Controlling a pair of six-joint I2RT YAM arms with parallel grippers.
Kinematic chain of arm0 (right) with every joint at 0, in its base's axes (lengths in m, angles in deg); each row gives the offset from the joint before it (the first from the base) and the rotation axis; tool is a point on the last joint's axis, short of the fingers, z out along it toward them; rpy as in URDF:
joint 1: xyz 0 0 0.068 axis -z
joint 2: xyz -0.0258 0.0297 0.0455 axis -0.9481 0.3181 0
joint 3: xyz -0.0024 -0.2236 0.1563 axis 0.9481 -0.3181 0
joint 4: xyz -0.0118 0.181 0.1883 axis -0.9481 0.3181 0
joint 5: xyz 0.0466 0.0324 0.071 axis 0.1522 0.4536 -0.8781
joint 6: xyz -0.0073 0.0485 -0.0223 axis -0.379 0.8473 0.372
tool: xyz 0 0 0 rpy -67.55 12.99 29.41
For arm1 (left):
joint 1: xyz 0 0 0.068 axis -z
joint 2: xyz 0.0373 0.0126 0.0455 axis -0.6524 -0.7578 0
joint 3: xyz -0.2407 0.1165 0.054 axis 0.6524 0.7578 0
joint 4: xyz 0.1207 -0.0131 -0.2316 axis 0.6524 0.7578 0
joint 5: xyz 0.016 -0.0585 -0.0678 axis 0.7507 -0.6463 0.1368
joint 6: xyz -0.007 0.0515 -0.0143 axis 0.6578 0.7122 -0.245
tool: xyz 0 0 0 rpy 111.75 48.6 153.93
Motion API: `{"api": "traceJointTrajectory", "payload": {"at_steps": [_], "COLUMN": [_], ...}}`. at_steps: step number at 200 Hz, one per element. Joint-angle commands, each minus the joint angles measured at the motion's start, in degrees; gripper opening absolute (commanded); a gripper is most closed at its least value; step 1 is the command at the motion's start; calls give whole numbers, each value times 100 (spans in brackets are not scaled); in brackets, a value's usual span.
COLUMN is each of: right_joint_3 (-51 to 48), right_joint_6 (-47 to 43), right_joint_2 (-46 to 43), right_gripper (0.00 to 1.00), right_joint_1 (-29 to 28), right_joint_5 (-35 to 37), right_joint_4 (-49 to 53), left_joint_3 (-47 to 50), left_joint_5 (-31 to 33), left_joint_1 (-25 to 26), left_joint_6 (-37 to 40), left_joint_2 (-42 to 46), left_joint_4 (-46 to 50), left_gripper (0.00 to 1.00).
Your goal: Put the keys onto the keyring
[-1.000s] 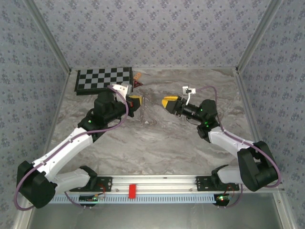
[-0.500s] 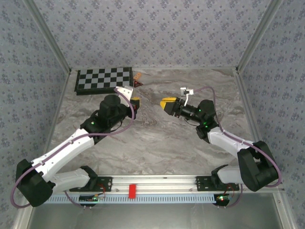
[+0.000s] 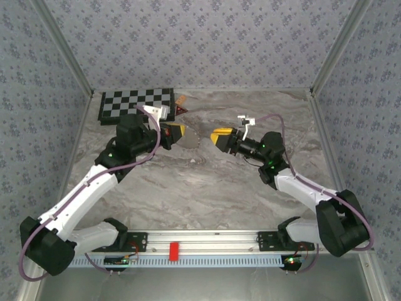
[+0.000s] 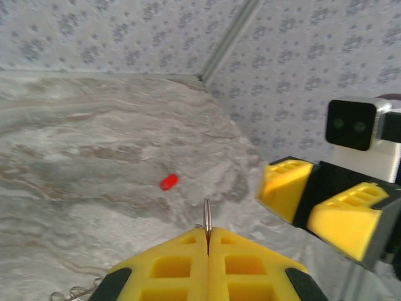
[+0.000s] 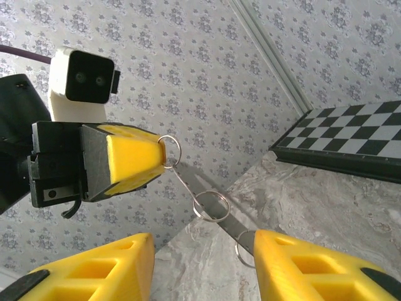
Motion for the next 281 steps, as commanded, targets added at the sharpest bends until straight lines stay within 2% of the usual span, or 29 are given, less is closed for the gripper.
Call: {"api": "traceJointTrajectory", "payload": {"at_steps": [1, 62, 133, 196, 233, 281], "right_joint_3": [57, -7, -71, -45, 48, 347], "right_joint_6": [-160, -197, -305, -385, -416, -956], "right_joint_2": [-145, -219, -299, -317, -365, -425], "right_gripper": [46, 46, 46, 46, 46, 46], "right_joint_1": [-43, -58, -59, -53, -51, -170], "right_joint_5": [107, 119, 159, 114, 40, 53], "right_joint_4": [55, 55, 134, 221, 408, 911], "left_joint_3": [-359, -406, -405, -351, -42, 226], "left_joint_5": [-861, -1505, -1599, -1564, -1601, -1769], "left_joint_1": [-159, -499, -513, -512, -512, -446], "left_joint_6": [-652, -1625, -1708, -1415, -908, -247], "left_joint_2": [19, -347, -401, -427, -239, 31], "left_joint_4": [-520, -1017, -1173, -1151, -1451, -1569], "left_gripper": [0, 0, 0, 0, 0, 0]}}
